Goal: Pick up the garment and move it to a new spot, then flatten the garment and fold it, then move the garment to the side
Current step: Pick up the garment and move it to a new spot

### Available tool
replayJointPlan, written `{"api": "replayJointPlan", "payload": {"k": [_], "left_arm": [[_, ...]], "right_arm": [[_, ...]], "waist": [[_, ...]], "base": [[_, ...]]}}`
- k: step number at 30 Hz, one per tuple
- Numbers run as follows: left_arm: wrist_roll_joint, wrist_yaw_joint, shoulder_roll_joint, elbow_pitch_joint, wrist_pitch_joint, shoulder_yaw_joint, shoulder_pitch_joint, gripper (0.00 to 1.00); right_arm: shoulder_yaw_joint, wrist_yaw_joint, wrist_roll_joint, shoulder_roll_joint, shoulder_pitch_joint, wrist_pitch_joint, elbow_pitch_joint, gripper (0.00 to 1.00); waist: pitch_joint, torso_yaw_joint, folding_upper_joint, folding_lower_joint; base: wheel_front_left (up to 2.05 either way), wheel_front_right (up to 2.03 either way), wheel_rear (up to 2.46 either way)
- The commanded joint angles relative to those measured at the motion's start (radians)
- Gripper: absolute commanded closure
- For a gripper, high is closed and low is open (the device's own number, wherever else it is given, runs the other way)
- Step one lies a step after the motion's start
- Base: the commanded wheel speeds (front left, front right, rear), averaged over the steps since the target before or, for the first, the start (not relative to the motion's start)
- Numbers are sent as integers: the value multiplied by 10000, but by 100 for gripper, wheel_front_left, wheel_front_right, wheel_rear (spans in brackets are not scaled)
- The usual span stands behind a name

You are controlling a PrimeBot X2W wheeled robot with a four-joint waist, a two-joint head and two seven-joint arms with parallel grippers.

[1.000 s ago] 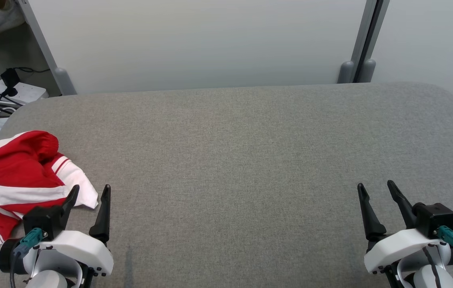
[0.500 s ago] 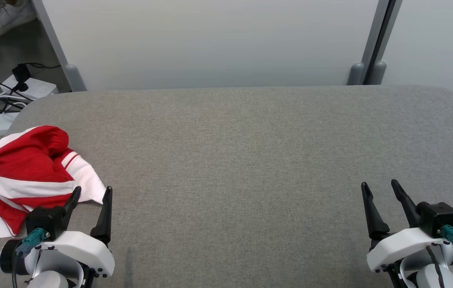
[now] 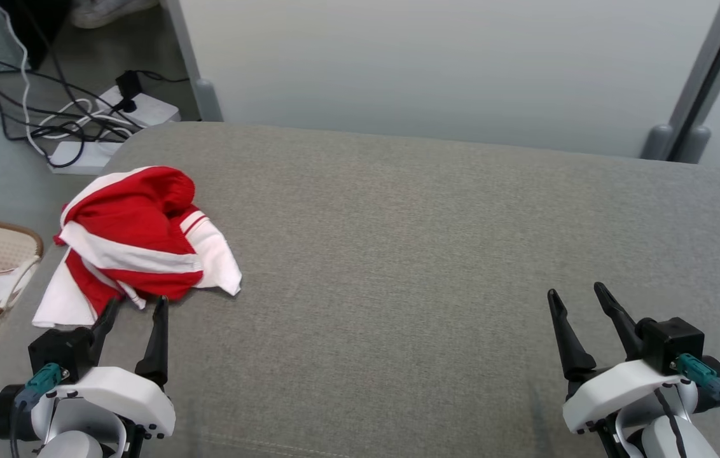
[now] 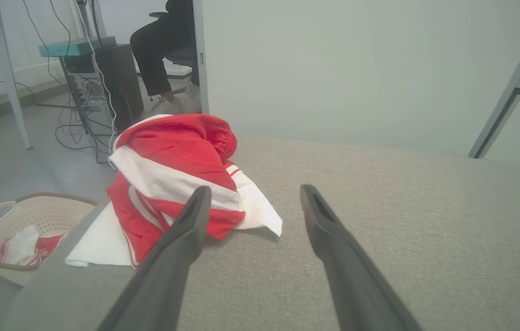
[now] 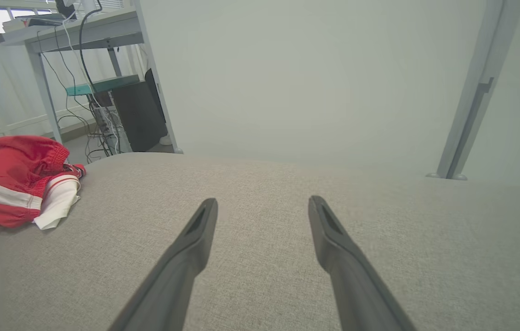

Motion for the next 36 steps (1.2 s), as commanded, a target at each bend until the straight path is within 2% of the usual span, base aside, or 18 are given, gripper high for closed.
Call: {"api": "replayJointPlan", "payload": {"k": [1, 10, 17, 31, 36], "left_arm": [[-63, 128, 321, -177, -117, 464, -463, 0], [-201, 164, 433, -170, -138, 574, -367, 0], [-278, 128, 453, -112, -161, 550, -366, 0], [-403, 123, 493, -196, 59, 431, -467, 0], [-490, -62, 608, -343, 786, 209, -979, 0]], "right_arm": [[295, 71, 89, 14, -433, -109, -159, 0], [561, 71, 191, 132, -495, -202, -67, 0], [583, 71, 234, 186, -518, -277, 75, 0], [736, 71, 295, 145, -606, -318, 218, 0], [739, 71, 250, 119, -636, -309, 189, 0]], "waist": [[-59, 492, 0, 0], [-88, 1273, 0, 0], [-99, 1558, 0, 0], [-24, 1422, 0, 0], [88, 1355, 0, 0]], "base": [[0, 0, 0], [0, 0, 0], [0, 0, 0], [0, 0, 0], [0, 0, 0]]}}
